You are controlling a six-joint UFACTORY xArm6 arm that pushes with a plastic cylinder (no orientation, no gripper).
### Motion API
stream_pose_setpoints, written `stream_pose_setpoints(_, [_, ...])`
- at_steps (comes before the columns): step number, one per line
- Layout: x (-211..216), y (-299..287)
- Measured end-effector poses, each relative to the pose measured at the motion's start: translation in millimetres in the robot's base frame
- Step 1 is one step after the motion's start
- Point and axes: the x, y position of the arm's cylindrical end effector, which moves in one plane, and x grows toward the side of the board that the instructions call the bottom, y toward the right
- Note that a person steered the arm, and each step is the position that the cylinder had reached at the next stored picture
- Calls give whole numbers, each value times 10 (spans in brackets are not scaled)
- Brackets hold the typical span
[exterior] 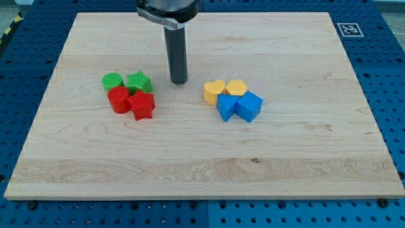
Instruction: Adjust the yellow heart and blue triangle into group
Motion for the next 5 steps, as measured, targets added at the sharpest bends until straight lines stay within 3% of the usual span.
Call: stream_pose_setpoints(5, [552, 540])
